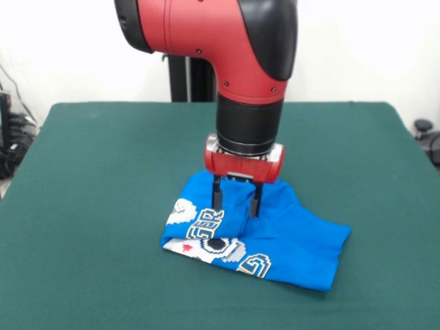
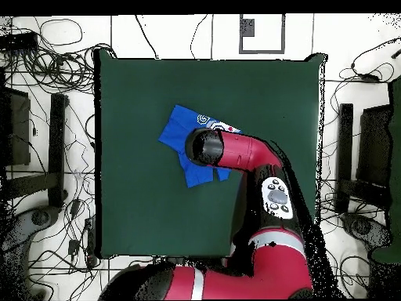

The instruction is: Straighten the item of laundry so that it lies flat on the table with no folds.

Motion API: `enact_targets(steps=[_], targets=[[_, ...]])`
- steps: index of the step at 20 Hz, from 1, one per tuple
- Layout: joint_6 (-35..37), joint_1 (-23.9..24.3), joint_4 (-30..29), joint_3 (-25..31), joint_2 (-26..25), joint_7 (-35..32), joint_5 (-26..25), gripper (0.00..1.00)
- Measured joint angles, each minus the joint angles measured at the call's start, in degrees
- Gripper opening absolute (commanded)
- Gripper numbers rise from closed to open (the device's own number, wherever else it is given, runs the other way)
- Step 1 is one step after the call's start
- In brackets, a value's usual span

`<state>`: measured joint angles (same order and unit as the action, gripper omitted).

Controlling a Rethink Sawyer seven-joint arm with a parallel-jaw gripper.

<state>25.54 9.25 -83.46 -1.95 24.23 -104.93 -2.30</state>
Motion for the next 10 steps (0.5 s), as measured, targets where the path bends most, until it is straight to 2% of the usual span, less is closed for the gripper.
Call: enact_targets(steps=[10], targets=[[0.0, -0.4, 0.0, 0.0, 0.1, 0.0, 0.0, 1.0]])
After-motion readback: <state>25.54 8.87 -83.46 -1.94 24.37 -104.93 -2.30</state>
